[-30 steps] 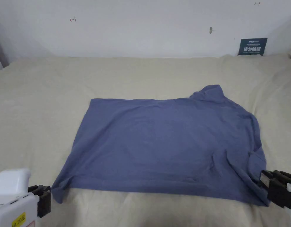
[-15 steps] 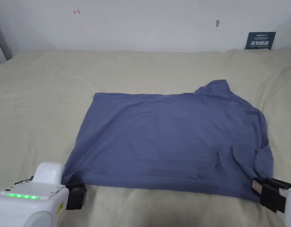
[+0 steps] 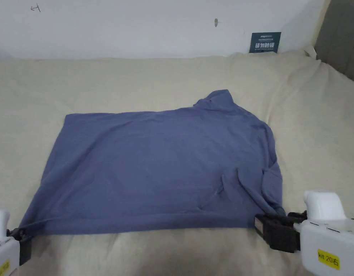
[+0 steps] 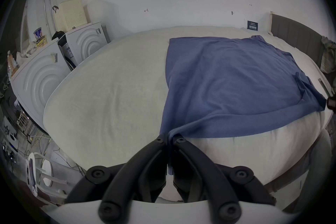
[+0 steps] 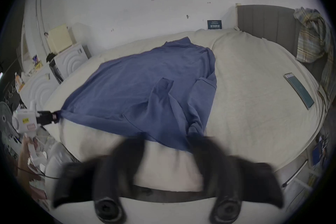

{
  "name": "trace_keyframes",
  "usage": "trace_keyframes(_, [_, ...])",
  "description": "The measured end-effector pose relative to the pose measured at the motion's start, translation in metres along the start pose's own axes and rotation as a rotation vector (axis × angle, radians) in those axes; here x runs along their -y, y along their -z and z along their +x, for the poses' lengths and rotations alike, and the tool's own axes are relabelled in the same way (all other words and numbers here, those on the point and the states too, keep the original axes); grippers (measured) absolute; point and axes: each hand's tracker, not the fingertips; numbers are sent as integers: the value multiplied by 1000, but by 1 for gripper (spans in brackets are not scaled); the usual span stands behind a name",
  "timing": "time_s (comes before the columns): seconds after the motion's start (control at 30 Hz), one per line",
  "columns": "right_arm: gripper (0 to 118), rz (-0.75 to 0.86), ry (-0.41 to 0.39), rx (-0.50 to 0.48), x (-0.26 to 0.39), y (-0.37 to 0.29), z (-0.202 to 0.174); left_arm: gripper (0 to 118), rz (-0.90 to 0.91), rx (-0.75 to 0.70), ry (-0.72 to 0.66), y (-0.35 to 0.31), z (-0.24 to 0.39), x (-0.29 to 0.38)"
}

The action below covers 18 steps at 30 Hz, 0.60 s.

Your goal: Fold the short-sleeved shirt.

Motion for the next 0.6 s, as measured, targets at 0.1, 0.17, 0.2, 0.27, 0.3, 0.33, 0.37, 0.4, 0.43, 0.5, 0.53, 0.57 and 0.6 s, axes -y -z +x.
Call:
trace_keyframes(0.1, [92, -6, -70, 75, -1, 7, 5, 5, 11, 10, -15, -7, 1, -5])
trace_keyframes(0.17, [92, -12, -94, 108, -4, 11, 8, 5, 5, -4, 3, -7, 3, -6])
trace_keyframes(0.2, [92, -8, -92, 98, -7, 12, 10, 5, 6, -13, 9, -7, 4, -6])
trace_keyframes(0.27, [92, 2, -53, 67, -11, 16, 18, 5, -4, -9, 9, -5, 3, -7])
trace_keyframes(0.3, [92, -5, -7, 35, -13, 20, 23, 5, -6, -7, 4, -4, 3, -8])
trace_keyframes(0.33, [92, -21, 24, 26, -17, 23, 29, 5, -10, 0, -2, -4, 3, -8])
trace_keyframes(0.37, [92, -31, 41, 9, -19, 26, 32, 5, -15, 6, -7, -1, -1, -8])
trace_keyframes(0.4, [91, -31, 34, 6, -20, 31, 35, 5, -18, 8, -9, -1, -1, -8])
trace_keyframes(0.43, [90, -32, 21, 16, -20, 35, 34, 5, -17, 4, -9, -1, -1, -8])
trace_keyframes(0.5, [77, -50, -53, 69, -22, 42, 31, 5, -23, 3, -13, 0, -1, -8])
trace_keyframes(0.53, [61, -55, -82, 83, -21, 46, 30, 5, -26, 6, -17, 0, -1, -8])
trace_keyframes(0.57, [27, -62, -84, 86, -20, 49, 28, 5, -28, 10, -20, 0, -2, -8])
trace_keyframes(0.6, [5, -61, -66, 83, -18, 53, 27, 5, -35, 13, -28, 1, -2, -8])
